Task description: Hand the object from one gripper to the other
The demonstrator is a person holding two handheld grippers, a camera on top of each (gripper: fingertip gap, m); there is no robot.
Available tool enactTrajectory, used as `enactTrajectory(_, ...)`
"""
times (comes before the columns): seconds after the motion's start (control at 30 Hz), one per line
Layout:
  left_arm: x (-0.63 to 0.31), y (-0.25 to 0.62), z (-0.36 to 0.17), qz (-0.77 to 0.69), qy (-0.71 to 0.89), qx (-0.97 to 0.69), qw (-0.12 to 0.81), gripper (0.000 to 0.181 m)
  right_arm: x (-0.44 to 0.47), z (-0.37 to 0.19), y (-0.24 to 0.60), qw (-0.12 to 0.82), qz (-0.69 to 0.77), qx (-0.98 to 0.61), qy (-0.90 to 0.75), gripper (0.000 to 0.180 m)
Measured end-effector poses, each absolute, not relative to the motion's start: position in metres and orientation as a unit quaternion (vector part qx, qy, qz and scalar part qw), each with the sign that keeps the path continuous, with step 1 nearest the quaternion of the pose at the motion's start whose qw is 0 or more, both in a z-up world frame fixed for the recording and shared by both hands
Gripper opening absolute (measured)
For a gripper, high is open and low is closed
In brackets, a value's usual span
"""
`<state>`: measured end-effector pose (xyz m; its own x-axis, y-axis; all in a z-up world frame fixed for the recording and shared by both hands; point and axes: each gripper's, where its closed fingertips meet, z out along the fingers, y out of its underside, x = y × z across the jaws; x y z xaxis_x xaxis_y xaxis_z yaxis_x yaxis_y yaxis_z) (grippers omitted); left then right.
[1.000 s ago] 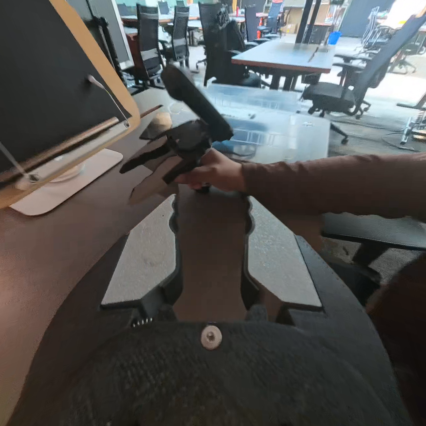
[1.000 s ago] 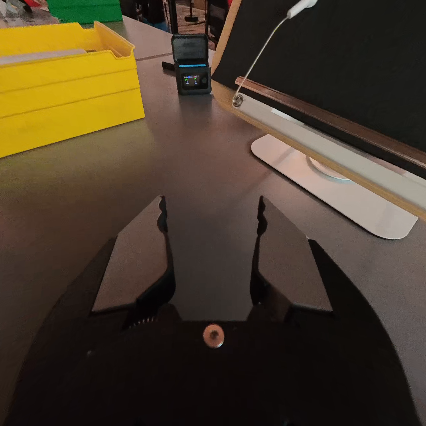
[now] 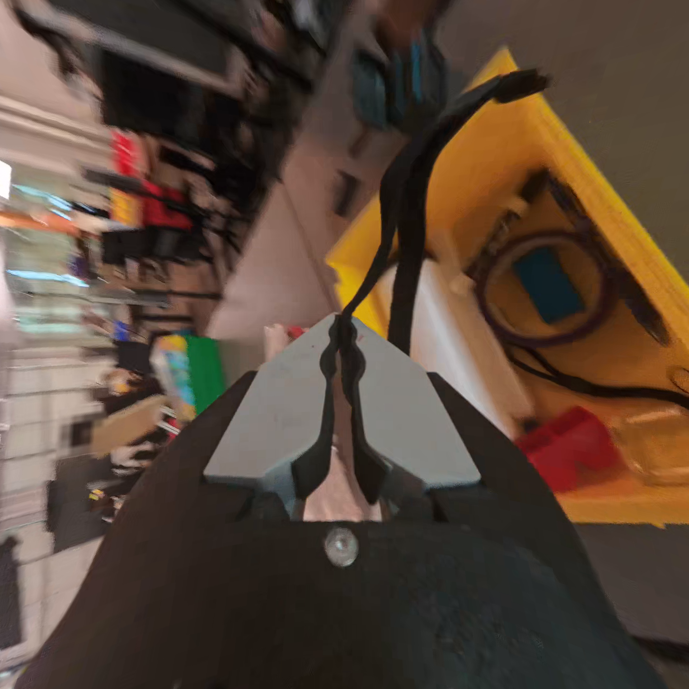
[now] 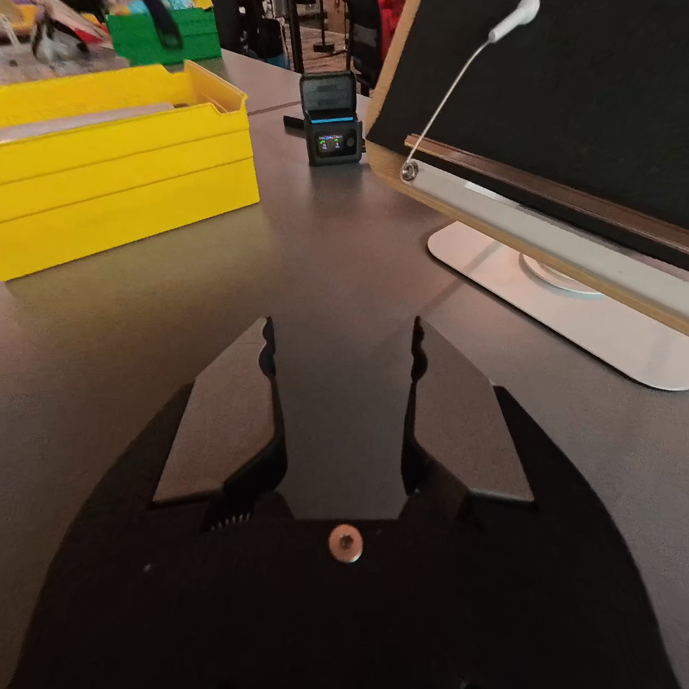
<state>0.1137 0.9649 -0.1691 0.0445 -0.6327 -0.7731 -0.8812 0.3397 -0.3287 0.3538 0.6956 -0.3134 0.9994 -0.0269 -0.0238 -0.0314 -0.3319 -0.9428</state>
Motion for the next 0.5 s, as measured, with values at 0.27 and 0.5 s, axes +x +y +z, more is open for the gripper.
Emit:
enactTrajectory(0.27,0.162,0.864,-0.034,0.13,0.708,-0.356,0.596,0.0,0.309,-0.278,0.69,0.629,0.146,-0.762,-0.046,0.065)
enactTrajectory(0.5,0.192,0.722,-0.113,0.135,0.793,0.009,0.594,0.0,0.248,-0.202,0.633,0.657,0.375,-0.633,-0.162,0.073)
